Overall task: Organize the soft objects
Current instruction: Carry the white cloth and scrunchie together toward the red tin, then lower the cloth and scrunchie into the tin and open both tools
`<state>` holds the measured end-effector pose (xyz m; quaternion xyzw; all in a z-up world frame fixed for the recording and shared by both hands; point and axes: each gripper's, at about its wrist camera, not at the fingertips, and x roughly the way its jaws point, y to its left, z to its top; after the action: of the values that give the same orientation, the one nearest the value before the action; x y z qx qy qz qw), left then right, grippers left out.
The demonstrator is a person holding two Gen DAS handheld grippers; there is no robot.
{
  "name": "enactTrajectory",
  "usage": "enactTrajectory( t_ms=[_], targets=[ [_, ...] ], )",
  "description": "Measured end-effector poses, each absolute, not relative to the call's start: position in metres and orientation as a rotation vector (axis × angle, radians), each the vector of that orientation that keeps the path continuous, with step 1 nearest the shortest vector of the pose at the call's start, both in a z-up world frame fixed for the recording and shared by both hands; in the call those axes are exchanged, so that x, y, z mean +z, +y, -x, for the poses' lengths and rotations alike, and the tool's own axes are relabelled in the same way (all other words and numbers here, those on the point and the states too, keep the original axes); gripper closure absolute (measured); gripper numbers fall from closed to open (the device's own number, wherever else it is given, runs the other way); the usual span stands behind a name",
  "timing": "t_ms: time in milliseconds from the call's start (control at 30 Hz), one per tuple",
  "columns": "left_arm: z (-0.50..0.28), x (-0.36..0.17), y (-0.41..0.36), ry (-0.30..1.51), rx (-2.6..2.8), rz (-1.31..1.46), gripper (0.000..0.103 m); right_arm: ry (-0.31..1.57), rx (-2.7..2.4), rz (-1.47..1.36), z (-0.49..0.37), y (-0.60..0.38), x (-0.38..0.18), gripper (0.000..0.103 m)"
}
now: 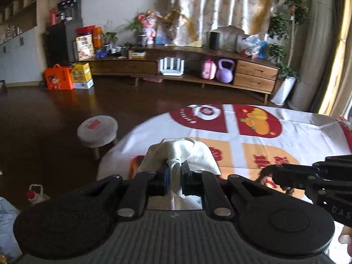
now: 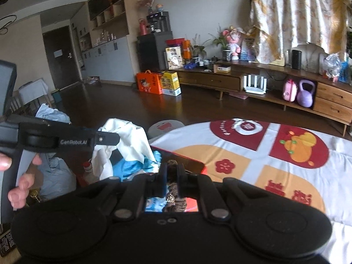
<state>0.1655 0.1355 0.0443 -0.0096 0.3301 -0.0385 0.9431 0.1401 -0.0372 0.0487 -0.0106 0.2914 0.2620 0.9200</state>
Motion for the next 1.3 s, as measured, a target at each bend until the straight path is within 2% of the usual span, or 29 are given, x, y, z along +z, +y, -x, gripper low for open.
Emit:
enactTrajectory(
  t_ms=[300,1000,1300],
  targets=[
    [-0.191,0.014,0.165,0.740,-0.044,0.034,0.093,0.637,0.570,0.021,-0.168,0.002,0.027,0.096],
    [-0.220,-0.063,0.165,0.871,-0.098,0.071,0.093,0.781,0.523,0.047,-0.208,0.020,-0.037,0.095],
    [-0.220,-0.065,0.161,0.868,-0.099,0.055,0.093,0.806,0.507,0.060,-0.202,0.016,-0.036,0.081]
  ],
)
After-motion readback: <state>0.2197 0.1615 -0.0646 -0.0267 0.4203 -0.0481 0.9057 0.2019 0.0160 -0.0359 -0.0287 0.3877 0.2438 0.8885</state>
